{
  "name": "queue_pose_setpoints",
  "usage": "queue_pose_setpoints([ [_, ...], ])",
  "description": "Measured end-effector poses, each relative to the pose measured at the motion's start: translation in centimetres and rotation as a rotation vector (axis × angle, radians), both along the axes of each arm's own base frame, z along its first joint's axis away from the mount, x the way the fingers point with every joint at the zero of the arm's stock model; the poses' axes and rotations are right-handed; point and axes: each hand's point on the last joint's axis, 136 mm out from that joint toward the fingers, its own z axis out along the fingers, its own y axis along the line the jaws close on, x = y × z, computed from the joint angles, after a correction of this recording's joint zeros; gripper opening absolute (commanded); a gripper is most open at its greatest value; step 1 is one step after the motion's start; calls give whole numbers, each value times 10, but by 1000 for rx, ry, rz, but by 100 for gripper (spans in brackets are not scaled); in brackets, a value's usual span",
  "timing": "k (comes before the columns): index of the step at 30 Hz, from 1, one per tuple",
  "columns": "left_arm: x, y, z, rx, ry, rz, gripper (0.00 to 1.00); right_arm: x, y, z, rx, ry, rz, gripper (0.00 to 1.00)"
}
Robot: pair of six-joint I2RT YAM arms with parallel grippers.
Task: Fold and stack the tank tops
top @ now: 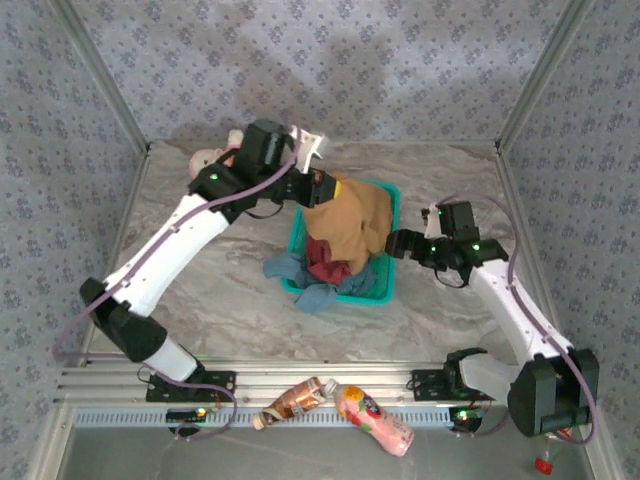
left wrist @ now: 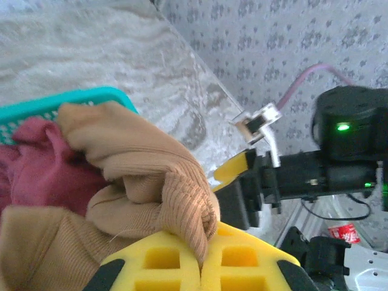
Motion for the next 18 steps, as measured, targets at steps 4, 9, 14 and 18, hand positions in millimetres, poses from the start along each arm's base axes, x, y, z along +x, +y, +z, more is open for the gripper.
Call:
queue_pose_setpoints([
  [4,4,33,34,1,-84,87,0,12,8,-21,-31,42,-9,79],
  [9,18,82,72,-3,-180,232,0,24,15,-39,-72,68,-22,65],
  [14,15,117,117,-43,-281,321,0,33,17,-53,-117,81,-37,51],
  [18,11,137,146,-40,-374,379,0,39,13,-56,-154,72,-57,42],
])
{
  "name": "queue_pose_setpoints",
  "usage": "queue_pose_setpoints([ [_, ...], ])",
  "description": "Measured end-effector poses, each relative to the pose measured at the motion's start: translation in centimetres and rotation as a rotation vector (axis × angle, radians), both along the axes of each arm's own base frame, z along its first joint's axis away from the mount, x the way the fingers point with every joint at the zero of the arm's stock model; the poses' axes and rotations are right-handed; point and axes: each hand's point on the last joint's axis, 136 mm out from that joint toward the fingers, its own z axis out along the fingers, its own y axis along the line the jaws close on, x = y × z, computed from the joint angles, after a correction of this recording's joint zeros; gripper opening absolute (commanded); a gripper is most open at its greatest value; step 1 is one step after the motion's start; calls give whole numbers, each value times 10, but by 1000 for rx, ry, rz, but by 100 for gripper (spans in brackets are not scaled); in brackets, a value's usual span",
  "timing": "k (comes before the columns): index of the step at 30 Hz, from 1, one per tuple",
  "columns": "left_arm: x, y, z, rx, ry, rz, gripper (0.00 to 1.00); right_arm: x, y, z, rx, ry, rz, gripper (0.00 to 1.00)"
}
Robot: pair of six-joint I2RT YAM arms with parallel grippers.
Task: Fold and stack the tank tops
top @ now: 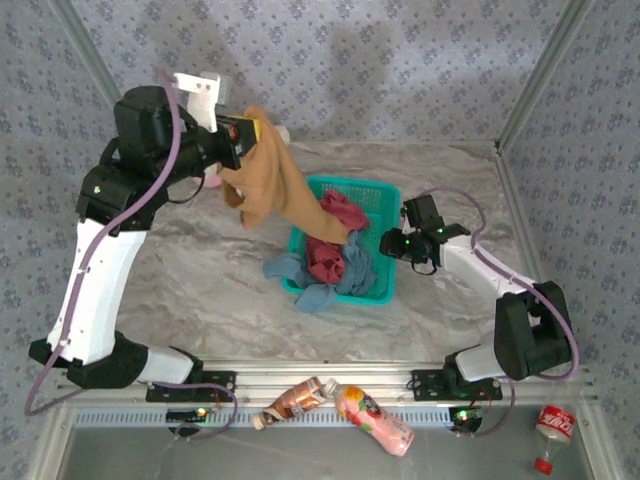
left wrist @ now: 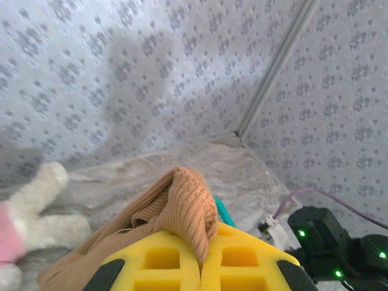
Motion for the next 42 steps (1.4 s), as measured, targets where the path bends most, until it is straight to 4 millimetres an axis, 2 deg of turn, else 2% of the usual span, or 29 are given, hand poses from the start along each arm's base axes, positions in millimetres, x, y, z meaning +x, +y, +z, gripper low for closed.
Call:
queue_pose_setpoints([
  [1,1,7,4,15,-18,28,0,1,-2,0,-8,-4,-6,40],
  [2,2,14,6,31,-30,55,0,2,-2,1,-11,-6,-9,28],
  [3,5,22,6,48,-36,90,0,3,-3,1,-15,-11,-13,21],
  [8,14,61,-2,124,-24,229,0,5,-11,4,-52,-20,-36,20],
  [12,7,79,-12,140,-2,278,0,2,-25,5,-73,-5,-61,17],
  [15,-5,94,-24,152,29,314,0,2,-47,10,-83,-4,-109,16],
  [19,-18,117,-28,100,56,387,0,3,-89,18,-90,-13,-219,14],
  [22,-30,123,-37,64,78,407,0,5,-120,21,-87,-14,-317,12],
  [24,-33,120,-48,45,108,395,0,6,-136,21,-80,-14,-377,12],
  [27,-31,113,-75,18,179,369,0,10,-155,22,-51,-23,-482,11],
  [33,-11,83,-155,-59,382,288,0,34,-181,14,3,-58,-708,11],
  [35,-3,67,-182,-74,452,253,0,45,-189,10,25,-74,-797,12],
  [37,-1,47,-202,-75,498,204,0,57,-195,7,43,-87,-864,13],
  [39,-3,25,-212,-72,523,149,0,73,-198,9,65,-115,-917,13],
  [42,-3,-12,-216,-82,530,56,0,98,-201,10,91,-149,-984,13],
])
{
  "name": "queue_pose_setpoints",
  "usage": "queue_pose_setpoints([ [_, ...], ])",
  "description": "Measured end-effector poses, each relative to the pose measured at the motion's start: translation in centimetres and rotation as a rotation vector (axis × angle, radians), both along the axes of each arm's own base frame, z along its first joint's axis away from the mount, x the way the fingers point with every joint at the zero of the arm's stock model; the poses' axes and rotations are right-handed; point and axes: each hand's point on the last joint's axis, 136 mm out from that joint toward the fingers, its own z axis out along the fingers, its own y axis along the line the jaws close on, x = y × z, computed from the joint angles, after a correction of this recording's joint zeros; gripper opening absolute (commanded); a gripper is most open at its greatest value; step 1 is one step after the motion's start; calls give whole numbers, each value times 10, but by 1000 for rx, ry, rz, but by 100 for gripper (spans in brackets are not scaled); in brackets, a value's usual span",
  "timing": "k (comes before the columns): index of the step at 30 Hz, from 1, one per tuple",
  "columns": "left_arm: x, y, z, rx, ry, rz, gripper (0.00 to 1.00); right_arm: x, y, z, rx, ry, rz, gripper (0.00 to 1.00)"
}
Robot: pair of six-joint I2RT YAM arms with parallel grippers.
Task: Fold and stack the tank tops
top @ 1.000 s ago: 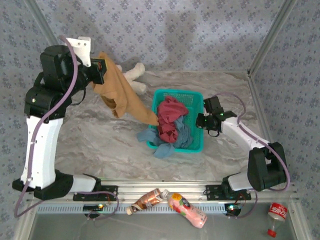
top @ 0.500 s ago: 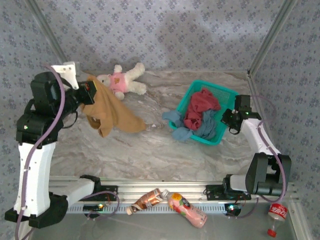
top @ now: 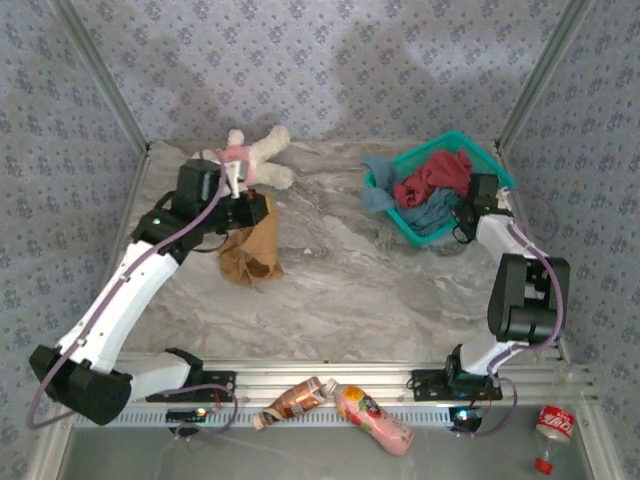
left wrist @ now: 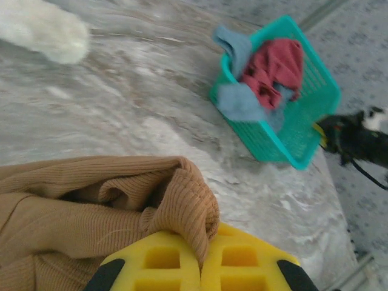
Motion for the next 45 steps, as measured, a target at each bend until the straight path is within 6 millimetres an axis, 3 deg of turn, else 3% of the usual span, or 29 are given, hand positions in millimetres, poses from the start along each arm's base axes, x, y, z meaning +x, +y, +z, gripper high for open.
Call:
queue_pose_setpoints([
  [4,4,-49,-18,-17,22,-105,0,29,1,1,21,-51,-71,14],
  [8,6,-95,-60,9,106,-203,0,48,6,1,49,-90,-125,16],
  [12,3,-127,-92,35,172,-274,0,68,13,2,80,-126,-163,18],
  [22,12,-200,-94,-13,163,-405,0,95,31,3,144,-201,-246,18],
  [33,4,-242,-120,-16,216,-485,0,108,28,4,192,-232,-341,18],
  [40,9,-265,-129,-24,229,-513,0,107,15,6,215,-260,-411,18],
  [45,12,-274,-132,-29,231,-525,4,106,2,5,224,-279,-458,24],
])
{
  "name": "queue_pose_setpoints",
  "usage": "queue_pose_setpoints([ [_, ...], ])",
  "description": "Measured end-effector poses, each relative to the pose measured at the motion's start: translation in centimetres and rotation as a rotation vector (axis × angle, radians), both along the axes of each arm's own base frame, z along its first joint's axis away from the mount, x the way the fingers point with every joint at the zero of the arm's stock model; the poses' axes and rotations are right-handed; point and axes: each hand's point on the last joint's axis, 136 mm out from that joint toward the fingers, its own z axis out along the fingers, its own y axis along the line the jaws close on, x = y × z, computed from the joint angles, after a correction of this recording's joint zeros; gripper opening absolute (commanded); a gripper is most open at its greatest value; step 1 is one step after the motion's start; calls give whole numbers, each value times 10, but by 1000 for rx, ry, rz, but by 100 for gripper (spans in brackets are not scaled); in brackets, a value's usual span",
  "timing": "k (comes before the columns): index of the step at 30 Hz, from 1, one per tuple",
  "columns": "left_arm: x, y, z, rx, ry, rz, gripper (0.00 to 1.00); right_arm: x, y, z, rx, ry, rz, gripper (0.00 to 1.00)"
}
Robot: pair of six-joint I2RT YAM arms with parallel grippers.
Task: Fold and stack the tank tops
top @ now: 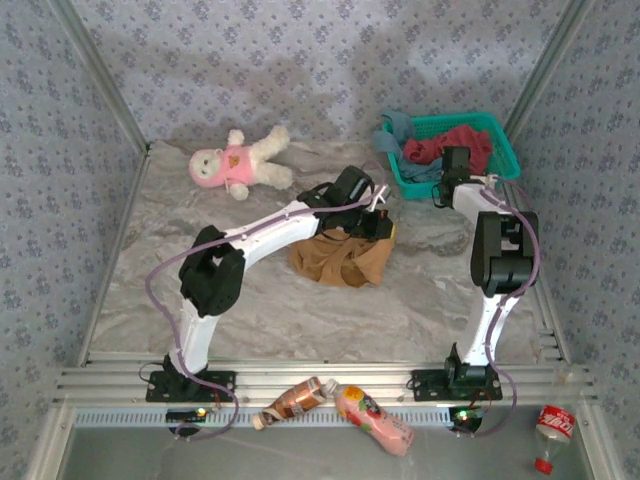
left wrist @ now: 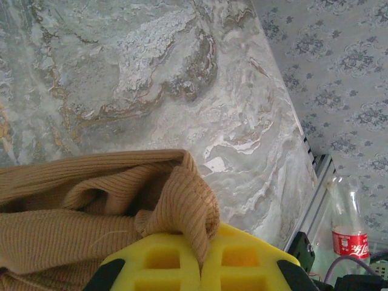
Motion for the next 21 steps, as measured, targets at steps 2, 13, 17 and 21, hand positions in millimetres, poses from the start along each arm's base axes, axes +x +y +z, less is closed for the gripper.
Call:
queue_pose_setpoints([
  [2,3,-4,-1,-2,-2,0,7,0,-5,1,8,-11,-15,32],
  [13,13,3,3,17,-14,-3,51,-10,-2,-7,11,-1,90,60],
  [17,20,28,1,84,-12,9,59,-20,13,20,-35,-18,250,70],
  [21,24,71,18,179,-67,38,59,-40,37,57,-125,-50,453,71],
])
